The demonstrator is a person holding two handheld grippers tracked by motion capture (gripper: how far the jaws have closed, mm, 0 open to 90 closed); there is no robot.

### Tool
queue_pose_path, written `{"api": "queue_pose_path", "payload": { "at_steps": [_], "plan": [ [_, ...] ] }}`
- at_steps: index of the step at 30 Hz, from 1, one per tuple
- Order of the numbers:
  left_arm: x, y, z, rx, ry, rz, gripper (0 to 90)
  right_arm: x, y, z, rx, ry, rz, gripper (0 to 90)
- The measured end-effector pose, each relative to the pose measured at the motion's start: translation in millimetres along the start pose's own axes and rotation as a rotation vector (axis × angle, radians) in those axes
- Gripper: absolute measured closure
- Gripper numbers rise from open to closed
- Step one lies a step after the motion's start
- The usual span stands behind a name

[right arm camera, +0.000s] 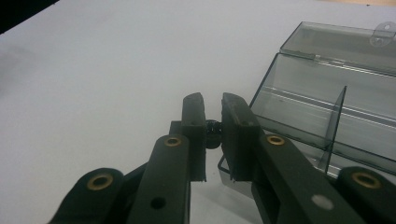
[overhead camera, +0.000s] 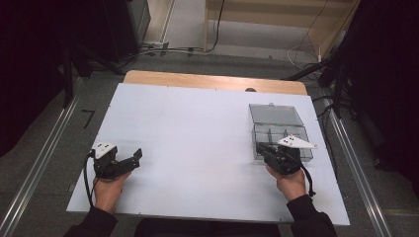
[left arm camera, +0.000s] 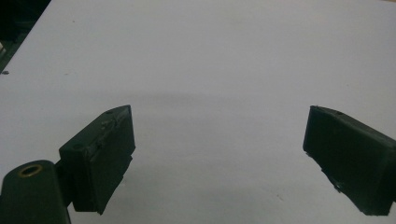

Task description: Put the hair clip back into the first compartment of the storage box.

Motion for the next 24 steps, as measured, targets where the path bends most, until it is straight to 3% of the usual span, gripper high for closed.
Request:
{"api": "queue_pose_path", "payload": {
  "at_steps": [24],
  "plan": [
    [-0.2,0.2,0.2,-0.002,-0.002,0.001,9.7,11.1,11.5,15.9,-0.038,0.002,0.031,77.5]
  ]
}}
Point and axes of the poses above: each handheld gripper's, and its own axes: z roughly forward along the jaws, x roughly out of its top, y roughly to its right, the point moved 8 cm from there along z, roughly forward along the jaws, and after that the axes turned 14 degrees about -x, right-handed, at the moved point
